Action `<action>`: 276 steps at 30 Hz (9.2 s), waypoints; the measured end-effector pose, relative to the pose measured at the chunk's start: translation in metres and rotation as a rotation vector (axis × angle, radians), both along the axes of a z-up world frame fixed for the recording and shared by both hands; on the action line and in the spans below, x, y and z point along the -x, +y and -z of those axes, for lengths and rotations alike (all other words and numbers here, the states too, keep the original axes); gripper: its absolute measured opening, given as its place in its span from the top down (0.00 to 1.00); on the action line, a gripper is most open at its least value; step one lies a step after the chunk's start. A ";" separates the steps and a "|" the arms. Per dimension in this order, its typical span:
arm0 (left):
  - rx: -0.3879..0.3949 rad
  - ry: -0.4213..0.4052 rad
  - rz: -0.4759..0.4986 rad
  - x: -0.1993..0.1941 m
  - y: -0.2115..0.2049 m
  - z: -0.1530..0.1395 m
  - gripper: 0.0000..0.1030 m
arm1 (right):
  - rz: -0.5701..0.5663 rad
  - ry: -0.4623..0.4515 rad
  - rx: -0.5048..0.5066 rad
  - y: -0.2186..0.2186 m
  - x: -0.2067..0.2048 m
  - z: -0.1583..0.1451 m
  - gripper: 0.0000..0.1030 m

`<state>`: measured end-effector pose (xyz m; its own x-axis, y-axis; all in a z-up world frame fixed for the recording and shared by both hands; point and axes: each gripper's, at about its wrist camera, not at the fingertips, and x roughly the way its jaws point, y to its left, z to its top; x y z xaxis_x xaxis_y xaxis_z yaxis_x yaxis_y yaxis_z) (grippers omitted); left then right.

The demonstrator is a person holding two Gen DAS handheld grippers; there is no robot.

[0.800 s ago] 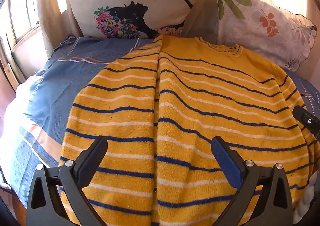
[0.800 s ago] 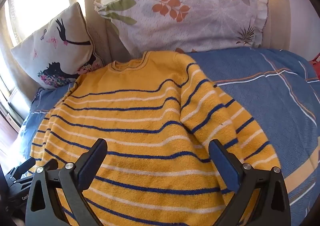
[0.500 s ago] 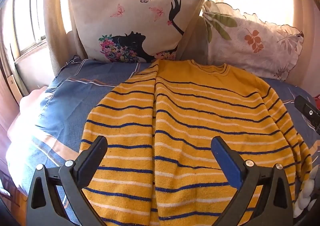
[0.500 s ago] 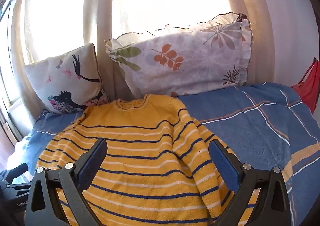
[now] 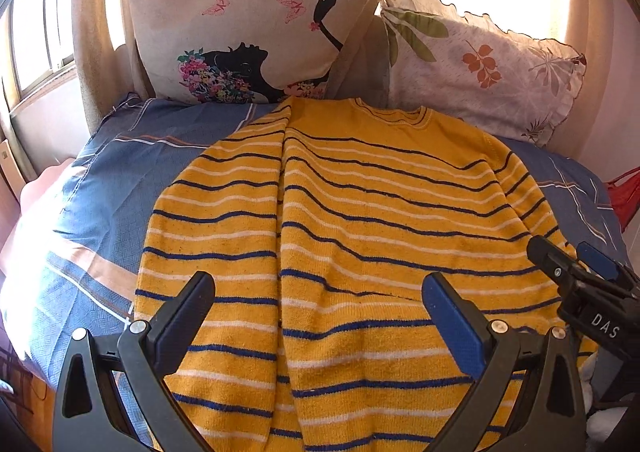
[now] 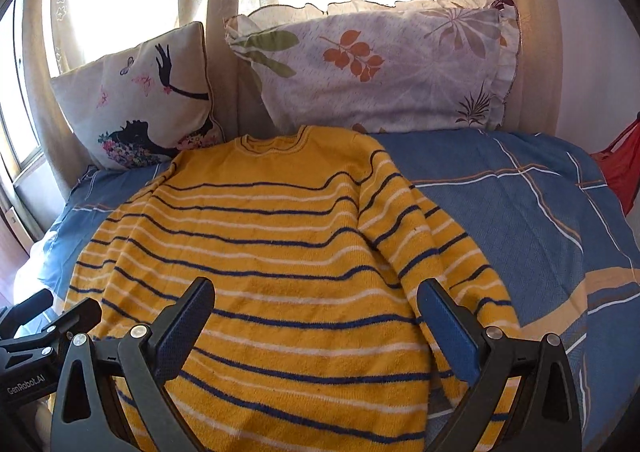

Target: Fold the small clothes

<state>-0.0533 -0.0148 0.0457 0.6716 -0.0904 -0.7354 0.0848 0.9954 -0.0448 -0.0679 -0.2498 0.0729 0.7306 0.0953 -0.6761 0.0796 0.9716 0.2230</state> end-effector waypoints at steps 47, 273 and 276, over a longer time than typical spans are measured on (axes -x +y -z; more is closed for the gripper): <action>0.030 0.090 0.043 -0.004 0.007 0.034 0.00 | -0.003 0.141 -0.020 -0.003 -0.021 0.043 0.00; 0.308 0.024 -0.269 -0.001 0.157 0.009 0.44 | -0.292 0.010 -0.287 -0.006 -0.215 -0.012 0.92; 0.307 0.025 -0.289 0.003 0.166 0.009 0.44 | -0.360 0.058 -0.226 0.063 -0.222 0.019 0.92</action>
<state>-0.0565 0.1516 0.0366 0.6840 -0.1183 -0.7199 -0.2005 0.9183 -0.3414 0.1541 -0.1866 0.0543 0.5850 0.4876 -0.6481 -0.2369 0.8670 0.4385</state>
